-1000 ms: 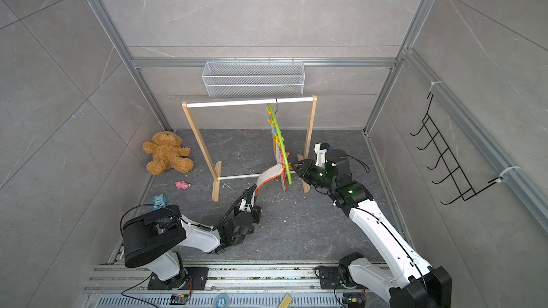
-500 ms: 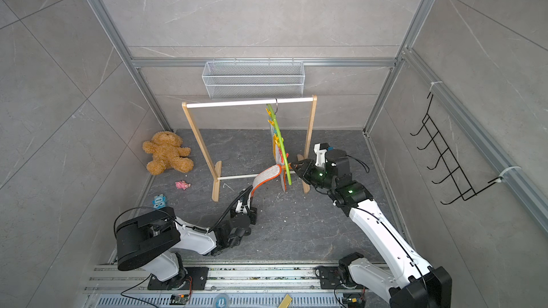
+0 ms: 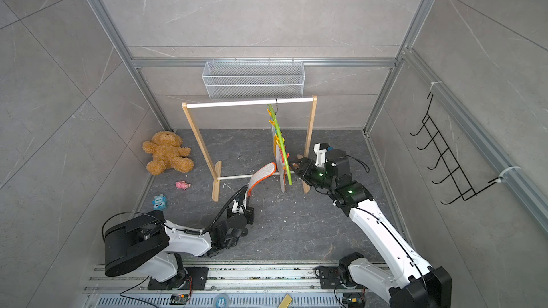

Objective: Take the shoe insoles off the hanger
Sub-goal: Place the insole at the center of the board.

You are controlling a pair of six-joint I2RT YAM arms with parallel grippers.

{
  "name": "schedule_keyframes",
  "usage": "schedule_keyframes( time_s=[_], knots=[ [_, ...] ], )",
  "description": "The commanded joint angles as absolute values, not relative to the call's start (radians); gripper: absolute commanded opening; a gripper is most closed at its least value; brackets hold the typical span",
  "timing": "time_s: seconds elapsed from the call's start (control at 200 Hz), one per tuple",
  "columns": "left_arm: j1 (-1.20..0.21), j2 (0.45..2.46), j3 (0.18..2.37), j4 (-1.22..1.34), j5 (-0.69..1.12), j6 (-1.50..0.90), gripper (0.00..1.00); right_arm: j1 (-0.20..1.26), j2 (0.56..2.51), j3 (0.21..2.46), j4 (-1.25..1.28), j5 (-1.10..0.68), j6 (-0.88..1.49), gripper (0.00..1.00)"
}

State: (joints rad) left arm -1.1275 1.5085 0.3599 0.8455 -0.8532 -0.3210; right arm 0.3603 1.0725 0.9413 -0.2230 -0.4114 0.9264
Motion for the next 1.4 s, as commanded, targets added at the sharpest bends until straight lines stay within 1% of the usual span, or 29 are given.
schedule_keyframes(
  time_s=[0.0,0.095,0.19,0.394,0.519,0.624,0.744,0.864,1.063,1.253,1.398],
  knots=[
    [-1.122,1.437,0.391,0.764,-0.838,-0.325,0.0,0.358,1.056,0.966,-0.267,-0.376,0.893,0.62],
    [-1.12,1.38,0.415,0.673,-0.777,-0.316,0.0,0.35,1.046,0.991,-0.319,-0.342,0.864,0.71],
    [-1.099,1.31,0.426,0.596,-0.698,-0.312,0.0,0.337,1.036,1.017,-0.366,-0.313,0.834,0.77],
    [-1.003,1.098,0.46,0.38,-0.478,-0.296,0.0,0.307,1.021,1.072,-0.432,-0.288,0.76,0.78],
    [-0.942,0.984,0.523,0.238,-0.301,-0.26,0.0,0.3,1.001,1.1,-0.424,-0.289,0.704,0.79],
    [-0.874,0.917,0.597,0.131,-0.135,-0.246,0.0,0.3,0.991,1.122,-0.381,-0.357,0.651,0.8],
    [-0.797,0.902,0.714,0.026,0.06,-0.24,0.0,0.3,0.991,1.133,-0.267,-0.536,0.617,0.8],
    [-0.757,0.94,0.848,-0.052,0.223,-0.23,0.0,0.3,1.007,1.157,-0.157,-0.709,0.611,0.78],
    [-0.741,1.021,1.039,-0.108,0.428,-0.225,0.0,0.301,1.071,1.23,-0.076,-0.932,0.61,0.7],
    [-0.736,1.074,1.154,-0.116,0.567,-0.239,0.0,0.309,1.106,1.245,0.024,-1.028,0.657,0.63],
    [-0.736,1.103,1.203,-0.121,0.628,-0.245,0.0,0.337,1.125,1.262,0.024,-1.049,0.651,0.54]
  ],
)
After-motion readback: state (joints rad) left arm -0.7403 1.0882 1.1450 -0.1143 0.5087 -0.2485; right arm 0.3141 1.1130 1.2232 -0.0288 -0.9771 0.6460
